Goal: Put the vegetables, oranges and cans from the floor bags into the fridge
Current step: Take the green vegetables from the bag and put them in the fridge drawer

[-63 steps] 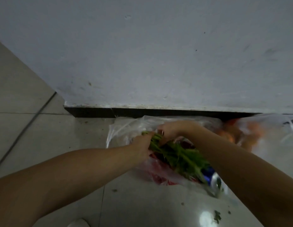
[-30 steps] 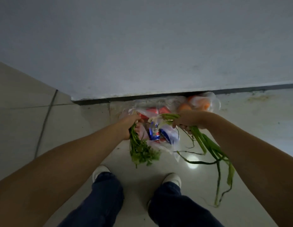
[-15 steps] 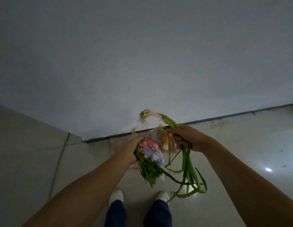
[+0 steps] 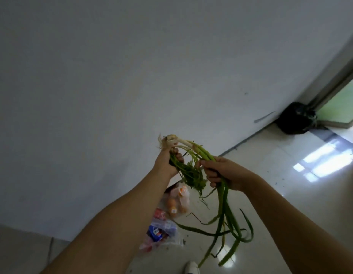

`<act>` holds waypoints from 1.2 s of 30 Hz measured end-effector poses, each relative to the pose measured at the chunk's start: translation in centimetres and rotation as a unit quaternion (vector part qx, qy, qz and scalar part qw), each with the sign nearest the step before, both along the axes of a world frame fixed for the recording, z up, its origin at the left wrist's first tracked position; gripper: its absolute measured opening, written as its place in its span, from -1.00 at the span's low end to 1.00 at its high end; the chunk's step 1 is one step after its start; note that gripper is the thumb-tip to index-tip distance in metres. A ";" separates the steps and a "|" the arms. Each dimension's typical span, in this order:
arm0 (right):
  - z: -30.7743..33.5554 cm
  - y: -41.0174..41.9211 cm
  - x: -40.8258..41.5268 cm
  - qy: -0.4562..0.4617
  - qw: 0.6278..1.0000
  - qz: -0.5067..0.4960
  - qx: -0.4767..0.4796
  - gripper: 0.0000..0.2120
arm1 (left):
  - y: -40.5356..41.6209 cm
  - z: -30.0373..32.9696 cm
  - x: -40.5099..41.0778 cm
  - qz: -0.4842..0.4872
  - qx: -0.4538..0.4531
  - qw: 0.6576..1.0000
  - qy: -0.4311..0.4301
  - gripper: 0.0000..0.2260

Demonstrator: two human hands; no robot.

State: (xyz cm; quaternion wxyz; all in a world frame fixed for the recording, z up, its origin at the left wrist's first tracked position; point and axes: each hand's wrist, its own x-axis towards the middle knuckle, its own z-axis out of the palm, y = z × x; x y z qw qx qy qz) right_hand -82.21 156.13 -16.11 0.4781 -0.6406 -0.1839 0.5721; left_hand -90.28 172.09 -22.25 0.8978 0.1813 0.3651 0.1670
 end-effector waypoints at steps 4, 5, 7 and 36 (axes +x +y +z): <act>2.1 -3.8 -0.7 -0.071 0.994 -0.075 0.019 -0.78 | -1.5 3.4 0.5 -0.021 0.050 0.998 0.025 -0.78; 2.5 -4.8 -0.7 -0.099 0.989 -0.108 0.022 -0.77 | -1.7 4.2 0.6 -0.025 0.065 0.997 0.041 -0.78; 3.3 -7.0 -0.7 -0.169 0.969 -0.176 0.026 -0.78 | -2.4 6.3 0.8 -0.050 0.102 0.992 0.058 -0.76; 9.3 -78.5 -9.7 -0.389 0.716 -0.526 -0.244 -0.77 | -77.9 14.8 7.4 -0.633 0.473 0.596 -0.144 -0.83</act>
